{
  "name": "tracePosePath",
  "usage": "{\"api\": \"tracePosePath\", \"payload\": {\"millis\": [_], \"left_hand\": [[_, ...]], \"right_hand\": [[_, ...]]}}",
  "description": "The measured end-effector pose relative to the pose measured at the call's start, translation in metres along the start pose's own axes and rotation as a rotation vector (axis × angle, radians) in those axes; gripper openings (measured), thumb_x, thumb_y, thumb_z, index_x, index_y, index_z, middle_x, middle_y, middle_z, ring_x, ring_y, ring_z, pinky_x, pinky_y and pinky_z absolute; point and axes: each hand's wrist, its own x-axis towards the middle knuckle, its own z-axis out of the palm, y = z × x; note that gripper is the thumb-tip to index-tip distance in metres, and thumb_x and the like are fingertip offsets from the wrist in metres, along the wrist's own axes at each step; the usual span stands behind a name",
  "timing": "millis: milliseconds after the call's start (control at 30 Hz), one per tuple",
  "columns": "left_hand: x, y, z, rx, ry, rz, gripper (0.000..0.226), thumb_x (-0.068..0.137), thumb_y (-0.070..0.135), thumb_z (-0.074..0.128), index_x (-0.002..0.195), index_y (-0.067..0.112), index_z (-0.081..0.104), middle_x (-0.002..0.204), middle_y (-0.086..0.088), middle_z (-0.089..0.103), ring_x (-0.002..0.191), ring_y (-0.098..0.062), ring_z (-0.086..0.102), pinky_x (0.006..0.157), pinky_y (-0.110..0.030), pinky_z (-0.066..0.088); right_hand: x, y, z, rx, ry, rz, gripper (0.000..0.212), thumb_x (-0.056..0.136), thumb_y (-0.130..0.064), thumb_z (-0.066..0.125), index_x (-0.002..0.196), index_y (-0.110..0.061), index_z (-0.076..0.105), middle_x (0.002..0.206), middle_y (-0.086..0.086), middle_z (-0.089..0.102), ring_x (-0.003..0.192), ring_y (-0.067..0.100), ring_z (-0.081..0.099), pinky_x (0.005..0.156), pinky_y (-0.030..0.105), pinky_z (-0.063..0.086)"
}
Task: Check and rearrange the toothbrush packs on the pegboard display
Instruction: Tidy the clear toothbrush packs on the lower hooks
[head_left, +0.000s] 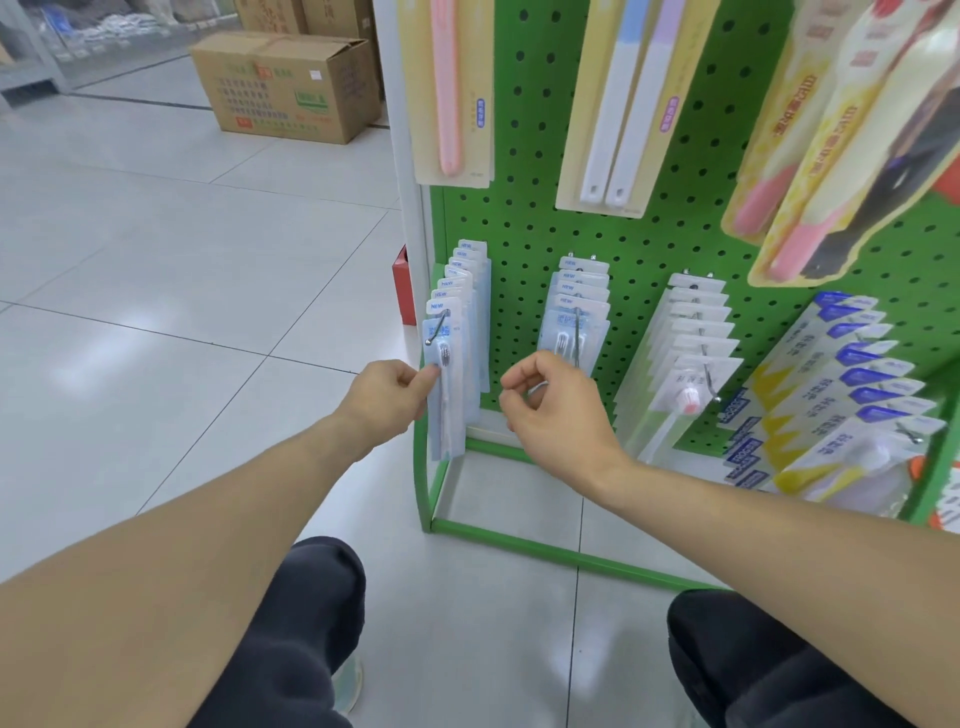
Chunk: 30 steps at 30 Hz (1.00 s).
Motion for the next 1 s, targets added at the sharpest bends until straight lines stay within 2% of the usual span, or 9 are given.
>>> {"api": "tracePosePath", "payload": {"millis": [167, 333, 433, 533, 600, 667, 767, 867, 1000], "left_hand": [[-0.001, -0.003, 0.006, 0.244, -0.150, -0.153, 0.035, 0.100, 0.030, 0.054, 0.097, -0.003, 0.065, 0.103, -0.021, 0.073, 0.089, -0.036, 0.071, 0.081, -0.043, 0.062], [-0.015, 0.015, 0.036, 0.300, -0.372, -0.008, 0.017, 0.099, 0.019, 0.055, 0.096, 0.005, 0.065, 0.095, -0.009, 0.073, 0.073, -0.020, 0.072, 0.071, -0.035, 0.060], [-0.015, 0.034, 0.055, 0.173, -0.254, 0.146, 0.011, 0.101, 0.019, 0.053, 0.104, 0.014, 0.062, 0.096, -0.006, 0.070, 0.075, -0.016, 0.068, 0.068, -0.030, 0.056], [-0.011, 0.056, 0.070, 0.140, -0.101, 0.292, 0.037, 0.101, 0.007, 0.046, 0.137, 0.011, 0.052, 0.124, -0.007, 0.064, 0.108, -0.021, 0.063, 0.089, -0.026, 0.049], [-0.010, 0.068, 0.079, 0.089, -0.054, 0.336, 0.049, 0.098, -0.004, 0.042, 0.146, 0.007, 0.043, 0.139, -0.009, 0.056, 0.125, -0.022, 0.055, 0.102, -0.025, 0.041], [-0.006, 0.075, 0.086, 0.037, -0.013, 0.355, 0.050, 0.096, -0.007, 0.041, 0.144, 0.005, 0.046, 0.132, -0.008, 0.059, 0.121, -0.019, 0.056, 0.103, -0.026, 0.042], [0.001, 0.078, 0.090, -0.022, 0.015, 0.354, 0.029, 0.096, -0.001, 0.048, 0.123, 0.005, 0.058, 0.108, -0.004, 0.065, 0.097, -0.019, 0.062, 0.088, -0.029, 0.050], [0.006, 0.075, 0.083, 0.001, 0.055, 0.402, 0.001, 0.098, 0.011, 0.060, 0.099, 0.012, 0.060, 0.082, 0.002, 0.062, 0.077, -0.018, 0.059, 0.076, -0.033, 0.052], [-0.006, 0.068, 0.064, 0.067, -0.021, 0.459, 0.007, 0.097, 0.021, 0.064, 0.094, 0.014, 0.063, 0.081, -0.003, 0.066, 0.073, -0.019, 0.059, 0.071, -0.031, 0.051]], "right_hand": [[-0.010, 0.012, -0.010, -0.208, -0.127, -0.017, 0.007, 0.092, -0.013, 0.062, 0.093, -0.020, 0.062, 0.084, -0.009, 0.064, 0.069, 0.003, 0.058, 0.059, 0.010, 0.042], [-0.004, 0.015, -0.027, -0.208, 0.040, -0.013, 0.009, 0.091, -0.005, 0.058, 0.092, -0.013, 0.062, 0.080, -0.008, 0.060, 0.068, 0.004, 0.056, 0.062, 0.012, 0.044], [0.001, 0.011, -0.034, -0.227, 0.153, -0.030, 0.020, 0.089, 0.004, 0.052, 0.102, -0.011, 0.054, 0.104, 0.002, 0.054, 0.087, 0.015, 0.054, 0.076, 0.023, 0.042], [0.009, 0.003, -0.040, -0.275, 0.251, -0.091, 0.059, 0.077, 0.019, 0.049, 0.129, -0.009, 0.047, 0.133, 0.007, 0.039, 0.119, 0.020, 0.044, 0.093, 0.019, 0.037], [0.017, -0.001, -0.043, -0.376, 0.266, -0.119, 0.076, 0.071, 0.022, 0.048, 0.140, -0.010, 0.042, 0.143, 0.008, 0.035, 0.125, 0.027, 0.038, 0.099, 0.029, 0.040], [0.023, -0.003, -0.047, -0.439, 0.229, -0.102, 0.081, 0.072, 0.021, 0.050, 0.146, -0.011, 0.039, 0.146, 0.009, 0.036, 0.126, 0.029, 0.037, 0.102, 0.033, 0.039], [0.029, -0.004, -0.051, -0.490, 0.205, -0.132, 0.065, 0.079, 0.018, 0.051, 0.138, -0.009, 0.050, 0.136, 0.010, 0.047, 0.121, 0.028, 0.042, 0.098, 0.027, 0.036], [0.030, -0.005, -0.056, -0.434, 0.210, -0.184, 0.030, 0.092, 0.007, 0.051, 0.117, -0.008, 0.060, 0.121, 0.009, 0.054, 0.110, 0.028, 0.054, 0.095, 0.037, 0.045], [0.022, -0.008, -0.061, -0.388, 0.155, -0.208, 0.018, 0.097, 0.000, 0.052, 0.109, -0.009, 0.062, 0.112, 0.005, 0.053, 0.098, 0.025, 0.059, 0.089, 0.044, 0.050]]}}
